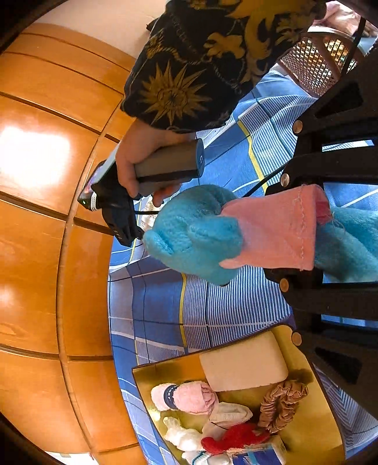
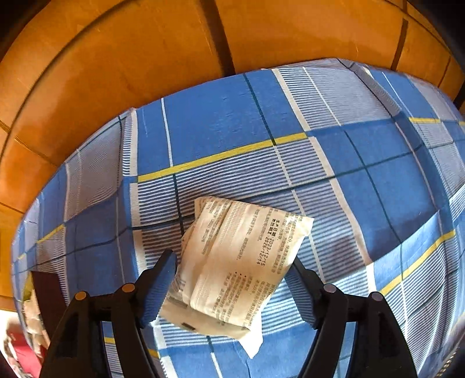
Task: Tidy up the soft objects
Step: 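Lift the teal plush with the left gripper while the right gripper grasps the white paper packet, then carry the teal plush into the gold tray and open the left gripper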
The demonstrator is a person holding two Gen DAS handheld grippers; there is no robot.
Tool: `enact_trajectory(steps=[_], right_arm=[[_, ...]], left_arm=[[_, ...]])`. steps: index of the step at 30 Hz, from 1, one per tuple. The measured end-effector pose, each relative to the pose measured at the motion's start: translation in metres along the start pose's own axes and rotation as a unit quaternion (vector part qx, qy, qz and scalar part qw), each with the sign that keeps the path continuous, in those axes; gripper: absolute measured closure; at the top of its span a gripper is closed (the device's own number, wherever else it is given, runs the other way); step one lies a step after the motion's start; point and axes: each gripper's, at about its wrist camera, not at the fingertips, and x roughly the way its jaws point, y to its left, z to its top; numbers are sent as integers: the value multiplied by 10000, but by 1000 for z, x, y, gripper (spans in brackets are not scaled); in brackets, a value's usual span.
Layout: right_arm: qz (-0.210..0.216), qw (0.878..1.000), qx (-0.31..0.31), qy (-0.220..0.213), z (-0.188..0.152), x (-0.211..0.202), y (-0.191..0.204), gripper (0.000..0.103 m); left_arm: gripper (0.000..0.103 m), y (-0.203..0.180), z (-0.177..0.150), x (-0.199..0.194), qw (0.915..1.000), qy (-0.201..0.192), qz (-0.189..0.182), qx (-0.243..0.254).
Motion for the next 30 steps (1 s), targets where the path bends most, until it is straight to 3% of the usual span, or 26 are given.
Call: enact_trajectory(steps=[2, 3, 6, 12, 15, 17, 19, 24, 30], right_arm=[[-126, 9996, -241, 59, 1, 4, 7, 26], [-182, 9989, -431, 51, 0, 3, 10, 34], [-91, 9965, -829, -74, -7, -9, 13, 42], [181, 9830, -1789, -361, -53, -47, 7, 42], [480, 9772, -2049, -298, -80, -55, 0, 42], [443, 9736, -2224, -273, -95, -52, -7, 42], [351, 9727, -2282, -219, -108, -48, -9, 42], [857, 9787, -1840, -317, -111, -43, -39, 42], [905, 9736, -2043, -458, -113, -44, -39, 41]], left_arm=[[78, -1, -2, -4, 10000, -30, 3, -17], [78, -1, -2, -5, 10000, -45, 9, -26], [78, 4, -1, -5, 9999, -109, 52, -46], [78, 11, 1, -8, 9996, -174, 183, -157], [78, 15, 2, -11, 9989, -215, 314, -263], [78, 19, 4, -13, 9983, -224, 411, -355], [78, 22, 5, -15, 9974, -221, 532, -437], [78, 28, 7, -23, 9938, -281, 942, -520], [78, 34, 9, -34, 9882, -374, 1356, -600]])
